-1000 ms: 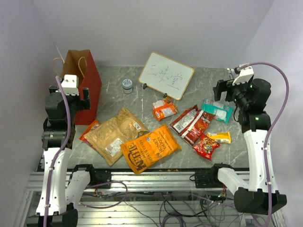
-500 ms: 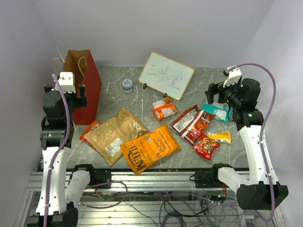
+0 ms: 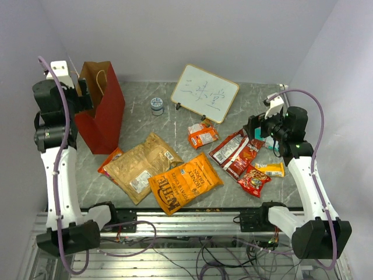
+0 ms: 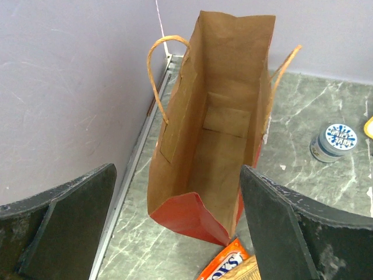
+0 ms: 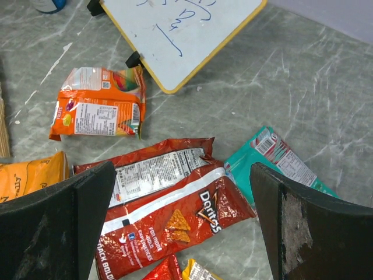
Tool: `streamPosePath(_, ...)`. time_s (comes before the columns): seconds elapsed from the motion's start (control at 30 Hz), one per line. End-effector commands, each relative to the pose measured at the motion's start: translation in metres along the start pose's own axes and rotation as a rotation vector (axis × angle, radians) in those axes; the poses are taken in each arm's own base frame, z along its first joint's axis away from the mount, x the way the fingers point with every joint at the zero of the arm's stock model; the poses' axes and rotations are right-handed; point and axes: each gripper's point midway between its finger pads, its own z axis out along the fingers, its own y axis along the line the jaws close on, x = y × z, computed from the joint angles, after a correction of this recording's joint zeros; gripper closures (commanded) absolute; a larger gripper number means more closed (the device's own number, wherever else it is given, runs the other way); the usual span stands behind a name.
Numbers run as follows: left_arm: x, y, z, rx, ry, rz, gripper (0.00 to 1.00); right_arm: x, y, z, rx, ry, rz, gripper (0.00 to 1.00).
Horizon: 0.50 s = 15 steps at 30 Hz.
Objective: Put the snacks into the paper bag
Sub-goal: Adjust the paper bag at the center of the board.
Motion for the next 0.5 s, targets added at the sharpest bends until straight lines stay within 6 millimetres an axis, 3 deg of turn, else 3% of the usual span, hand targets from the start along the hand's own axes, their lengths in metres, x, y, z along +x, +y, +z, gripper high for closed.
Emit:
streamPosePath(0.0, 0.000, 0.002, 0.012, 0.032, 0.059, -0.010, 0.03, -0.010, 0.004, -0.001, -0.023, -0.040, -0.036, 0.00)
streamPosePath(0.23, 0.018, 0.017, 0.043, 0.068, 0.167, 0.043, 0.10, -0.005, 0.008, 0.000, -0.046, -0.019, -0.032, 0.00)
streamPosePath(0.47, 0.035, 0.018, 0.073, 0.145, 0.211, 0.094, 0.15, -0.003, 0.012, 0.001, -0.074, -0.004, -0.027, 0.00)
